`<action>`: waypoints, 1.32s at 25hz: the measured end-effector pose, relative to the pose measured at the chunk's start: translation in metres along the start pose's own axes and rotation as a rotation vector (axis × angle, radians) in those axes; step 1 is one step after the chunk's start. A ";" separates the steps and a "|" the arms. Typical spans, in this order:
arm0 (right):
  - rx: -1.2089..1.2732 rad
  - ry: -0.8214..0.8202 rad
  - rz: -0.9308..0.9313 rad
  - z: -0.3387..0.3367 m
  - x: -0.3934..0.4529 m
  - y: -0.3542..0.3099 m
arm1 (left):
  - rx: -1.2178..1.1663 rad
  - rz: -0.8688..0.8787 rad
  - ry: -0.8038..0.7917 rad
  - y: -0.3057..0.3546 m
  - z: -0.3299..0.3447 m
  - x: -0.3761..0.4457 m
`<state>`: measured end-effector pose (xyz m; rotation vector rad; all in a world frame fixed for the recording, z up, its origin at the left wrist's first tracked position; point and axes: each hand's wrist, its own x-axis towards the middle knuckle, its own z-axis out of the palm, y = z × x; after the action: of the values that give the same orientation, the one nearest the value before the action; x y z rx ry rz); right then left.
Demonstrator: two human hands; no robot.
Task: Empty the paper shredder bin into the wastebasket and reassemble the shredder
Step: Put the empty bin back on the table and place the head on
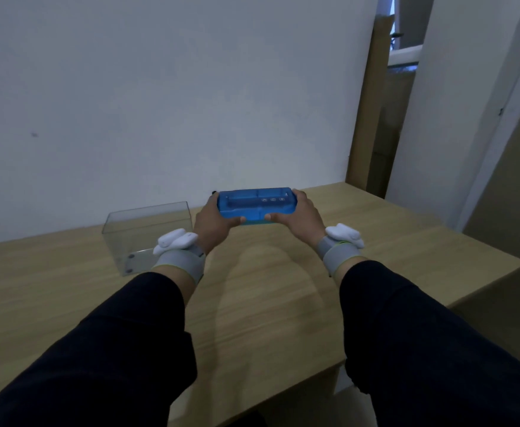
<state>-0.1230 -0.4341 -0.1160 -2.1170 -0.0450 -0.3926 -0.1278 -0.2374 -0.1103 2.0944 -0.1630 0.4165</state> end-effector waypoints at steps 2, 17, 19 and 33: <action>0.016 -0.018 -0.026 0.011 0.005 -0.017 | 0.025 0.000 0.034 -0.001 -0.021 0.003; 0.066 -0.179 -0.153 0.127 0.008 -0.109 | 0.133 -0.092 0.212 -0.056 -0.153 -0.004; 0.070 -0.194 -0.154 0.140 0.008 -0.114 | 0.138 -0.111 0.226 -0.065 -0.162 -0.004; 0.056 -0.232 -0.131 0.172 0.013 -0.108 | 0.124 -0.191 0.208 -0.091 -0.171 0.001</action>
<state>-0.0861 -0.2343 -0.1103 -2.1009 -0.3272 -0.2182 -0.1404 -0.0441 -0.1004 2.1480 0.1874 0.5358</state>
